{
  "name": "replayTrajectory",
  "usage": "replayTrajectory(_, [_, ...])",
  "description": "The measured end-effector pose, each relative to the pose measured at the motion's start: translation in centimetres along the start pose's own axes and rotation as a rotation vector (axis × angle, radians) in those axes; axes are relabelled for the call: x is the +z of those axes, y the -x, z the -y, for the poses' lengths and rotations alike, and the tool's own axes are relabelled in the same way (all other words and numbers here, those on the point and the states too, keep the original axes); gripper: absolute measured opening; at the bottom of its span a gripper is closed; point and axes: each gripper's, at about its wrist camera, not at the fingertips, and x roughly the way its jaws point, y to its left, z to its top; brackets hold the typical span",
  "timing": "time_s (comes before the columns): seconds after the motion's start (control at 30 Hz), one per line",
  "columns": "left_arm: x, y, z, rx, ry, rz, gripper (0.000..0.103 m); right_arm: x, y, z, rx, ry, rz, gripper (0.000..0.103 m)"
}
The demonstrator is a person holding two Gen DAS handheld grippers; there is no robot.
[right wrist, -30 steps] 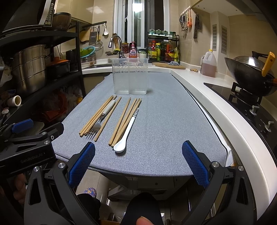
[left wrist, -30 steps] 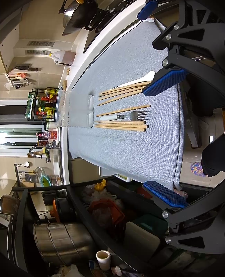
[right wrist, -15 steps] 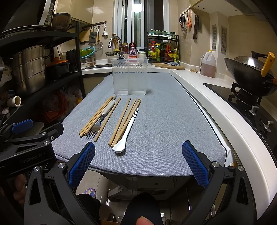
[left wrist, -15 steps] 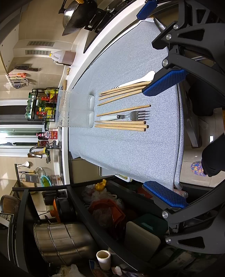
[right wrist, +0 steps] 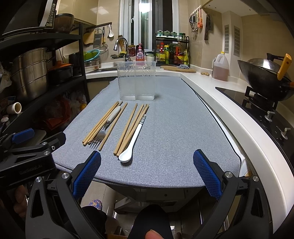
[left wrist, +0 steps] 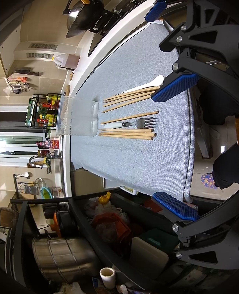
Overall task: Organize utensils
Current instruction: 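Lower the right tool onto the white spoon and close on it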
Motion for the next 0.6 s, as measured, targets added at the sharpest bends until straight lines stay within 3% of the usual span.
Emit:
replayTrajectory(0.17, [0.0, -0.5, -1.0, 0.007, 0.023, -0.005, 0.095, 0.1, -1.7, 1.2, 0.012, -0.062, -0.026, 0.098])
replayTrajectory(0.3, [-0.1, -1.2, -1.9, 0.028, 0.044, -0.020, 0.095, -0.3, -3.8, 1.5, 0.076, -0.107, -0.056, 0.098])
replayTrajectory(0.37, [-0.3, -1.7, -2.2, 0.037, 0.052, -0.031, 0.095, -0.5, -4.9, 0.9, 0.094, -0.085, -0.059, 0.078])
replayTrajectory(0.4, [-0.4, -2.0, -2.4, 0.041, 0.056, -0.038, 0.095, -0.7, -5.4, 0.5, 0.087, -0.065, -0.063, 0.073])
replayTrajectory(0.47, [-0.6, -2.4, -2.5, 0.046, 0.058, -0.051, 0.095, -1.0, -6.9, -0.1, 0.115, -0.041, -0.096, 0.050])
replayTrajectory(0.6, [-0.8, -3.2, -2.7, 0.052, 0.056, -0.071, 0.095, -1.4, -8.5, -0.6, 0.155, -0.053, -0.118, 0.043])
